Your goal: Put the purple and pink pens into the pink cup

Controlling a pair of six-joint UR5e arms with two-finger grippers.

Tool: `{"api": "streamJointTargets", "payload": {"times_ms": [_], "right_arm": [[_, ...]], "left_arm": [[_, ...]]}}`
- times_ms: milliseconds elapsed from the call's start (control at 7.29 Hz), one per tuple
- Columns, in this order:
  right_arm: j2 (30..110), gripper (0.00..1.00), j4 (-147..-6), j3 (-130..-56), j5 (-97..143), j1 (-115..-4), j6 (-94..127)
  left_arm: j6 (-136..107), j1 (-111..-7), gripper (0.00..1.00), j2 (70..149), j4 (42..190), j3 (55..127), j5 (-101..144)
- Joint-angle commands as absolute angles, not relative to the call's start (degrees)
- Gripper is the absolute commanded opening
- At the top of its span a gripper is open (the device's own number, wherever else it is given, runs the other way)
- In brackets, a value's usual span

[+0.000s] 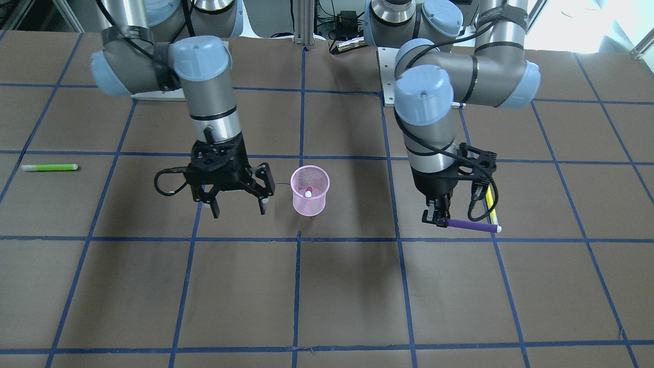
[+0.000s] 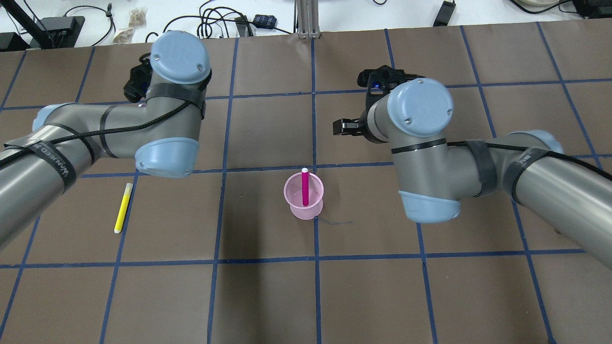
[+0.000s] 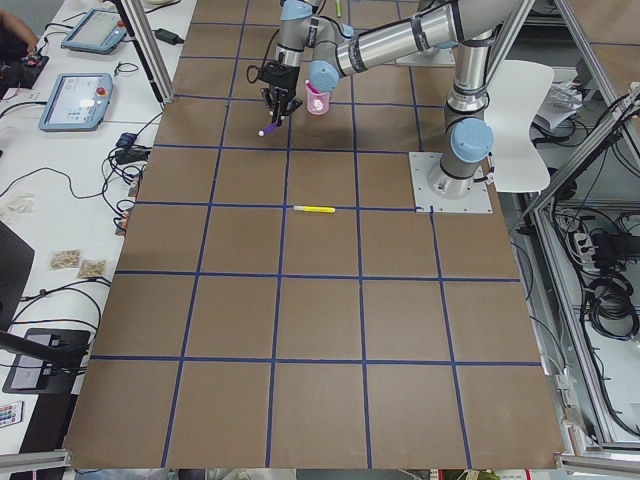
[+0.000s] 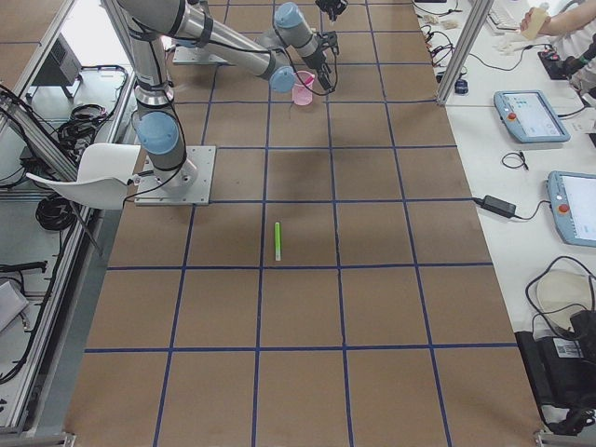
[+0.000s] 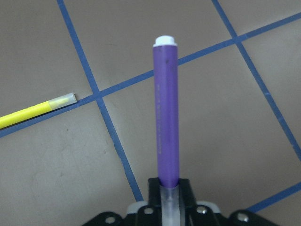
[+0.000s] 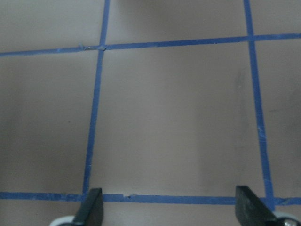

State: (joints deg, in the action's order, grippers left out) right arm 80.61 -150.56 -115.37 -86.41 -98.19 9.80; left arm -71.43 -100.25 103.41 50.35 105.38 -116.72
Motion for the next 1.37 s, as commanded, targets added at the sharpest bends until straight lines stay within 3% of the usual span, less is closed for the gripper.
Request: {"api": "streamJointTargets", "payload": {"times_ms": [0, 275, 412, 824, 1235], "right_arm": [[83.0, 1.0, -127.1, -105.5, -84.0, -90.7, 3.1], [81.7, 1.0, -104.0, -91.0, -84.5, -89.9, 1.3], [81.8, 1.0, -98.6, -88.8, -87.0, -89.7, -1.5], [83.4, 1.0, -96.9, -91.5, -91.1, -89.6, -8.6], [89.8, 1.0, -96.8, -93.3, -90.2, -89.4, -10.9]], "left_arm": [[-79.8, -111.5, 0.0, 104.8, 51.9, 104.2, -123.8], [-84.5, -117.6, 0.0, 107.0, 54.0, 103.9, -126.2], [-88.3, -121.3, 0.0, 108.1, 55.4, 103.5, -126.0], [-91.1, -127.9, 0.0, 110.8, 56.0, 102.1, -128.4], [-93.5, -132.4, 0.0, 111.9, 58.0, 102.8, -131.0]]}}
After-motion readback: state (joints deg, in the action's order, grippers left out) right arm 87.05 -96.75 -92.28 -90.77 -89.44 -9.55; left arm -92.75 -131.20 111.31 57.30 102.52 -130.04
